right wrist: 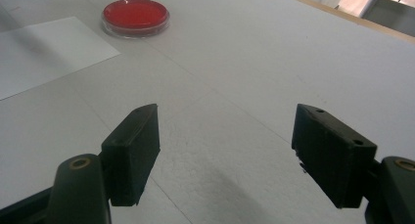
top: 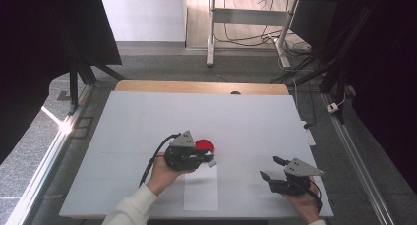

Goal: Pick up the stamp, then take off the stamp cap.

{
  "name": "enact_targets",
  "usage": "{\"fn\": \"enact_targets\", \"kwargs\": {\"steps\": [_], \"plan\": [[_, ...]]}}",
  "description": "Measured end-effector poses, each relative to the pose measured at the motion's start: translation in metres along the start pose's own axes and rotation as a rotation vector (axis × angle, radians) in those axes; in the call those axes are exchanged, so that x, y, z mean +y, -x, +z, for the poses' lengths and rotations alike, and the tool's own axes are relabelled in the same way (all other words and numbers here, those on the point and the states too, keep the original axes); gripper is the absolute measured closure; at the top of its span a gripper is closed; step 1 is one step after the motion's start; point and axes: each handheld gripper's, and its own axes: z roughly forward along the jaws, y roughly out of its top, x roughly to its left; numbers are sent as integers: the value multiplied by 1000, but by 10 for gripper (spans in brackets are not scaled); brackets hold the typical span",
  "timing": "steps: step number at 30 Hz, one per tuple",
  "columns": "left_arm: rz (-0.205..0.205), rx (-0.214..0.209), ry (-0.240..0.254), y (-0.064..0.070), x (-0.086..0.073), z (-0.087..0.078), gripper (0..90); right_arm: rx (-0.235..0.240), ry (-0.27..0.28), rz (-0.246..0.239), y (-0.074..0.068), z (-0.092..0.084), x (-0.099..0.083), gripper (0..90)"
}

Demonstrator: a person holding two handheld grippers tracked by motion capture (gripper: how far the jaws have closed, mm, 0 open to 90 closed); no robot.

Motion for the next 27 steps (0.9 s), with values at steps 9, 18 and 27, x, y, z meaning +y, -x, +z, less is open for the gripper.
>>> {"fn": "enact_targets", "kwargs": {"steps": [9, 18, 27], "plan": [[-11, 13, 11, -3, -1, -3, 748, -11, 8, 3, -1, 1, 1, 262], [-13, 19, 11, -3, -1, -3, 748, -15, 10, 10, -5, 3, 3, 264], [-20, 18, 16, -4, -1, -2, 748, -16, 23, 29, -8, 4, 7, 264]]}}
